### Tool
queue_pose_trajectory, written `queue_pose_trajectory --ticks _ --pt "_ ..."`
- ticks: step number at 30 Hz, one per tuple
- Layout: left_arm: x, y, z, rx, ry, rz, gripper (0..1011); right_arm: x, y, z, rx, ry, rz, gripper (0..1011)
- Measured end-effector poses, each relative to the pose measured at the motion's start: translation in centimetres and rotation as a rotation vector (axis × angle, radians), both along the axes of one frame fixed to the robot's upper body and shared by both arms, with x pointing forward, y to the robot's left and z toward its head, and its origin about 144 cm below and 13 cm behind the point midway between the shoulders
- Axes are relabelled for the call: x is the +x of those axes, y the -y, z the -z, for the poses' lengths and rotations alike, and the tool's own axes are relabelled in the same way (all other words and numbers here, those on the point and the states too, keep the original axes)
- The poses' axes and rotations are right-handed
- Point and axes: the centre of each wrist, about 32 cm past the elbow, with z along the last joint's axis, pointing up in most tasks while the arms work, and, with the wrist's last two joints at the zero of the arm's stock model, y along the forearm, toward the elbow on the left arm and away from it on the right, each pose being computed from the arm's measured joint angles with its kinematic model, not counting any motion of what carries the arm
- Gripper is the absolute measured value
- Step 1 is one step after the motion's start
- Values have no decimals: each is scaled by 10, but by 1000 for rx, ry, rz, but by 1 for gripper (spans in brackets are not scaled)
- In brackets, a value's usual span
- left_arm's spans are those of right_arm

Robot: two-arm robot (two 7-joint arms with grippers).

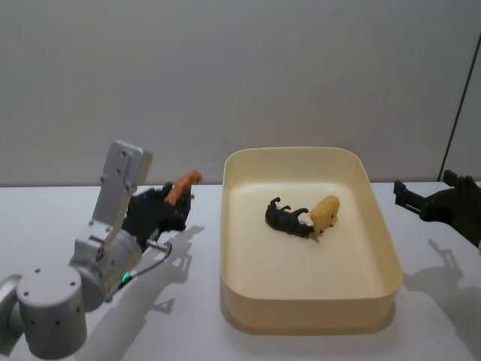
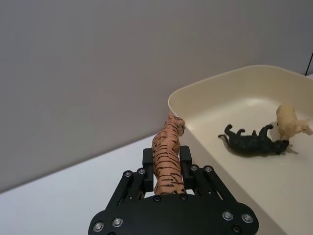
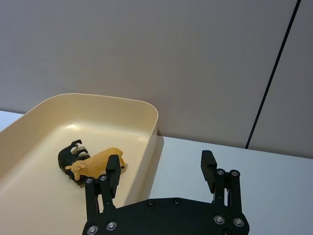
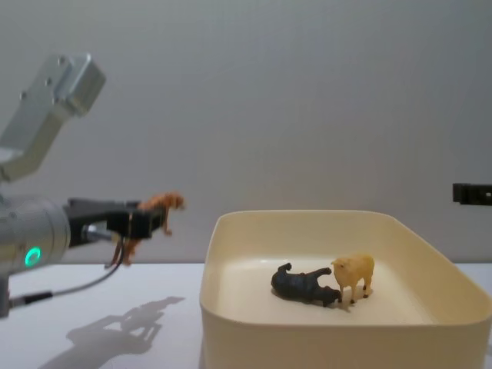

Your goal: Pick up the toy alternately with two hands and place it into the central storage box.

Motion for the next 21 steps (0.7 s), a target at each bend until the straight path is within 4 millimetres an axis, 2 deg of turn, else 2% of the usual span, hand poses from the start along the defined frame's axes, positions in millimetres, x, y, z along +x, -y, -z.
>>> queue_pose_trajectory --ticks 9,21 --pt "18 2 -24 21 100 70 293 0 0 0 0 0 0 1001" --pt "39 5 -40 19 133 209 293 0 0 0 0 0 0 1001"
